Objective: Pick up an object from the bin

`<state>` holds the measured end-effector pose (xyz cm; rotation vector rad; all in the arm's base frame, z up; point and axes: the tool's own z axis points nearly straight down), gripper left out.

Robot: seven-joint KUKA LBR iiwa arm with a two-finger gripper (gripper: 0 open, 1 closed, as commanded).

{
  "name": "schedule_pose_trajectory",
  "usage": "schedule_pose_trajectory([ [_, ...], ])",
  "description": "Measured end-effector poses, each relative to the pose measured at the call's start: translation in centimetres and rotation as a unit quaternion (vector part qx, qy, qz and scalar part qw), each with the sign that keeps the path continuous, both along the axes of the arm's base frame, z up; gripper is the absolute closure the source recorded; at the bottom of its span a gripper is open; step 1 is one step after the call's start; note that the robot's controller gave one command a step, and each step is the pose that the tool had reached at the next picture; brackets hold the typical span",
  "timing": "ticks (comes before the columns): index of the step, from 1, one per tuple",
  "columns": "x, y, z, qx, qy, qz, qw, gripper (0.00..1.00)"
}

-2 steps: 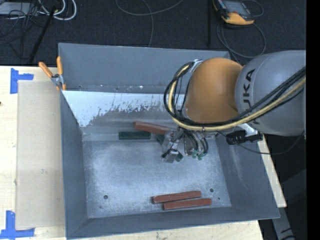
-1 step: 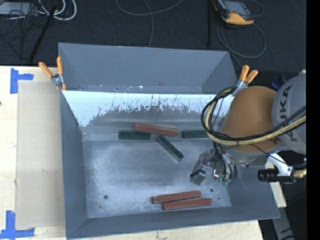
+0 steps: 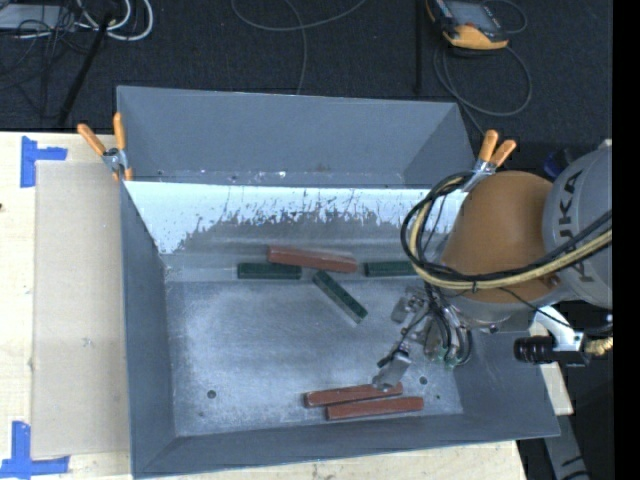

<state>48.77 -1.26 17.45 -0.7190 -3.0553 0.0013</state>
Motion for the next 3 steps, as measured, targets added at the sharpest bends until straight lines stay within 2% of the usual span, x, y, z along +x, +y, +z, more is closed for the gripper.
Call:
schedule_pose_trajectory([
  [1,4.3,0.9,-7.7,0.0,0.0007,0.099,0.9951,0.0],
  [2,8.8,2.0,-10.4,0.0,-0.0026,0.199,0.9799,0.0],
  [3,12.4,-2.5,-10.5,0.0,-0.001,0.214,0.9769,0.0],
])
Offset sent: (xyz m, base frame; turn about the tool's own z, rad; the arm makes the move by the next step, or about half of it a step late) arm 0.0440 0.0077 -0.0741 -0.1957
